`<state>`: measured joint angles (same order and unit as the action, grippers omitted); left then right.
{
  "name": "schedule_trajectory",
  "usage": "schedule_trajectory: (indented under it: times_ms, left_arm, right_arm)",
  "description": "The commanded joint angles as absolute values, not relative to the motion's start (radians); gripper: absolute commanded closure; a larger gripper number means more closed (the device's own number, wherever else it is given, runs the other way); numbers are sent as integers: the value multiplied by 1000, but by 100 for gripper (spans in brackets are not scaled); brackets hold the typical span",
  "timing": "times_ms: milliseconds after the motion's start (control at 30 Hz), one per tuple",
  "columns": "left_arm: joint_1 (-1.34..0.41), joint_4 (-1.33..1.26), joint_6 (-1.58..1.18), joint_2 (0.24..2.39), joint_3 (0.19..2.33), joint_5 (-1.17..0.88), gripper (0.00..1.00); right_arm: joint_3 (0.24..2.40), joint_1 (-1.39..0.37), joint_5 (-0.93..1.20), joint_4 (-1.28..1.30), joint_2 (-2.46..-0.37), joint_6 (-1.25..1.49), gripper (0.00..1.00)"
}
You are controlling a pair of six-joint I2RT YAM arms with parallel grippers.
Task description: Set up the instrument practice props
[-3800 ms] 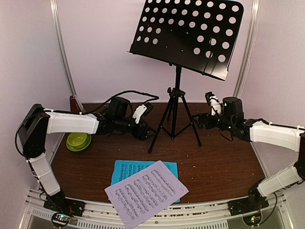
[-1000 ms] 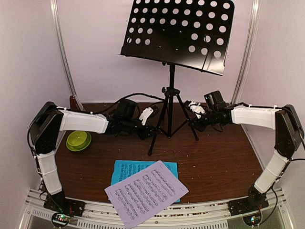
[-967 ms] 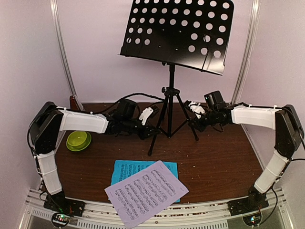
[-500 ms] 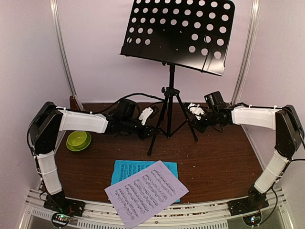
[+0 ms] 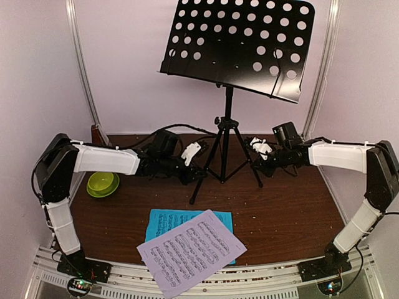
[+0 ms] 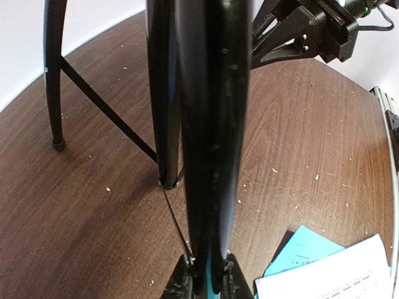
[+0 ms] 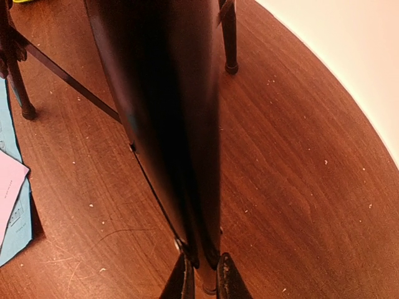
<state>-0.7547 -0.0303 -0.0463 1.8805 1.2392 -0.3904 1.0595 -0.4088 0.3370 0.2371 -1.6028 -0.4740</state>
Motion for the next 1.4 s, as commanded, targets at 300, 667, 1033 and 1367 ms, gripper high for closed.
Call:
schedule_trajectory:
  times_ms: [300, 667, 1033, 1367]
  left_arm:
    - [-733, 31, -90, 1723, 1093, -114, 100]
    - [-773, 19, -156, 1708, 1080, -36, 100]
    - [-831, -6, -285, 1774, 1129, -25, 100]
    - [-881, -11, -384, 1807, 1180, -22, 94]
  right_arm:
    - [1190, -413, 153, 247, -1685, -441, 100]
    - [1383, -449, 16, 222, -1844, -429, 100]
    - [1394, -455, -15, 199, -1818, -406, 94]
    - [1269, -455, 40, 183, -1619, -260, 46]
